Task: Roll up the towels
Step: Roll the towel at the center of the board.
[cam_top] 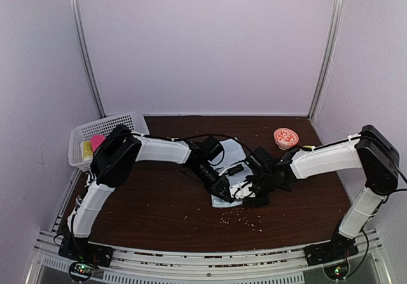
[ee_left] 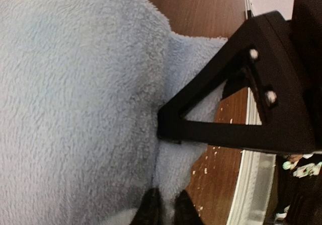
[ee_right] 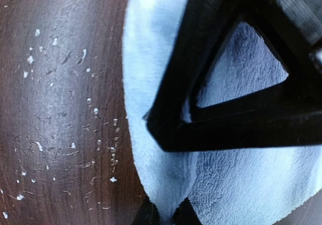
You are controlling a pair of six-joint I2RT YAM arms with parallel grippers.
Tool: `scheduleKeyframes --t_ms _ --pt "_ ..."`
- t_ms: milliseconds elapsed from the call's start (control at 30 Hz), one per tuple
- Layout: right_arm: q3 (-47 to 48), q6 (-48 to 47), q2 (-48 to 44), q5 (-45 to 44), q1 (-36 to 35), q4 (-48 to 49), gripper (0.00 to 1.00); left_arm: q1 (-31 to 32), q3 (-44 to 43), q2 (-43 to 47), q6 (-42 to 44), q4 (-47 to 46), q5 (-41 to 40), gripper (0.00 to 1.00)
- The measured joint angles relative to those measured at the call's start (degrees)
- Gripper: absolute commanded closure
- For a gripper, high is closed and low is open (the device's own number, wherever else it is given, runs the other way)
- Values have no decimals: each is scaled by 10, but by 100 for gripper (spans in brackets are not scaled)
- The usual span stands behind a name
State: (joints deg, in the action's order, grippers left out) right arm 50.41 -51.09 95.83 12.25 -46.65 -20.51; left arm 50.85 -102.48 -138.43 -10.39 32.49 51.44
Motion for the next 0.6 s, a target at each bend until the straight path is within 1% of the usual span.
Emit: scheduleKeyframes --t_ms 67,100,233,300,367,400,500,600 --pt "15 0 10 11 0 -17 96 -1 0 8 4 5 -18 75" --pt "22 0 14 16 2 -27 96 -1 6 19 5 5 -37 74" --pt "60 0 37 62 28 -85 96 -11 75 109 5 -5 -119 70" --pt "92 0 59 103 47 -128 97 -21 134 177 2 -31 -171 66" --pt "129 0 88 148 66 -176 97 -27 200 249 0 -65 -223 60" --pt "145 1 101 168 74 -196 97 -28 236 288 2 -87 -253 59" --pt "205 10 158 235 104 -281 97 -3 315 389 23 -136 -355 57" --pt "283 23 233 300 134 -375 97 58 340 434 68 -177 -447 57"
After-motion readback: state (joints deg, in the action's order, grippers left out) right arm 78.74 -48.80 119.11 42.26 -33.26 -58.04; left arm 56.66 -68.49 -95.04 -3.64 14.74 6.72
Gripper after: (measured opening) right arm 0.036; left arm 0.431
